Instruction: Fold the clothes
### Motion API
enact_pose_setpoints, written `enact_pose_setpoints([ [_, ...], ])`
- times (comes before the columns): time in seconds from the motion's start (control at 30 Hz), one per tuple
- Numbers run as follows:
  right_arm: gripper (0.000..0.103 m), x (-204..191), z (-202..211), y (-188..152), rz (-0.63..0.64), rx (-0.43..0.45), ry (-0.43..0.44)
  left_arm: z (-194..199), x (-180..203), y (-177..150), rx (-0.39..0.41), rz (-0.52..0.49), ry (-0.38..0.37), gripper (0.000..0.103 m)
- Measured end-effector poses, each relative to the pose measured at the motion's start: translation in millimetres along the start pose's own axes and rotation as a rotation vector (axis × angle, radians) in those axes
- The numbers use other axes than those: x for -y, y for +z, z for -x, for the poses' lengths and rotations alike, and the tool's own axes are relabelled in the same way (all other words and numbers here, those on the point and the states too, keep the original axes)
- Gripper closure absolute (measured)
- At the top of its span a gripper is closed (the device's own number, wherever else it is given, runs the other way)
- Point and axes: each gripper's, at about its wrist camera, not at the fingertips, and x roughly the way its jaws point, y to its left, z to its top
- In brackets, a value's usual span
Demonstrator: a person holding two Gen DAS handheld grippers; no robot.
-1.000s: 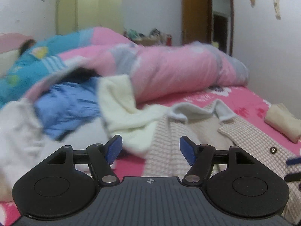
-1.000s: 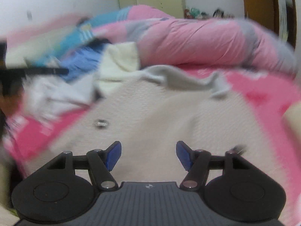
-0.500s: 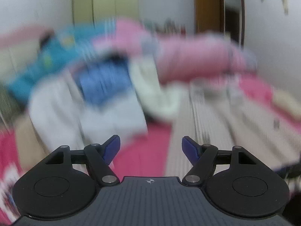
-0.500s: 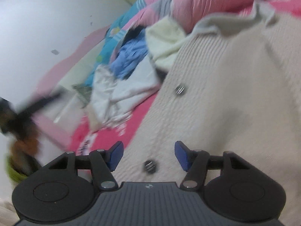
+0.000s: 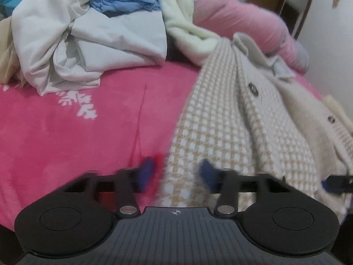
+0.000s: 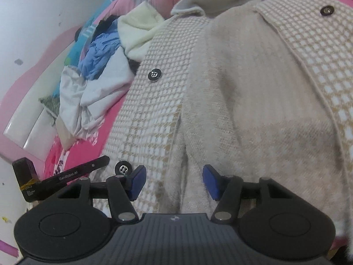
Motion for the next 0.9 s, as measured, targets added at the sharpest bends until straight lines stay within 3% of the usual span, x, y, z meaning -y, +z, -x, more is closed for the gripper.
enact_pose_setpoints([
  [0.03,0.043,0.3,-0.7,-1.2,-0.004,0.002,-0.001,2.0,0.1,-0.4,0.02,0.012,0.0,0.091],
  [0.07,0.043,0.6,-1.3,-2.4,-0.008,0.004,-0.001,4.1,-0.1,-0.5,0.041,0.026,-0.001,0.097],
  [0.2,0.043,-0.2,-2.2,-1.5,-0.034,0.002,-0.002,23.5,-12.9,20.6,0.145,0.145,-0.044,0.101],
  [0.33,0.043,-0.1,-1.2,-0.7,-0.06,0.003,-0.001,61.4,-28.0,69.8,0.373,0.135,0.021,0.103],
  [0.4,0.043,-0.2,-1.1,-1.3,-0.07,0.006,-0.002,83.7,-39.9,97.0,0.56,0.104,0.201,0.103],
  [0.47,0.043,-1.1,-0.2,-2.2,-0.076,0.011,-0.004,91.1,-57.5,118.6,0.655,0.109,0.364,0.103],
  [0.53,0.042,-2.1,-0.1,-2.6,-0.085,0.016,-0.002,83.5,-81.6,132.3,0.583,0.184,0.411,0.101],
  [0.6,0.041,-3.6,-0.3,-1.9,-0.087,0.019,0.002,75.5,-92.1,124.2,0.509,0.248,0.365,0.092],
  [0.67,0.041,-2.9,-1.0,-0.8,-0.099,0.024,0.013,69.6,-80.5,102.4,0.461,0.198,0.301,0.075],
  [0.8,0.043,4.7,-0.9,3.4,-0.166,0.044,0.052,60.3,-32.9,55.5,0.318,0.073,0.089,0.065],
  [0.9,0.048,22.3,7.4,5.1,-0.296,0.142,0.051,50.3,15.1,25.4,0.21,-0.038,-0.112,0.049],
])
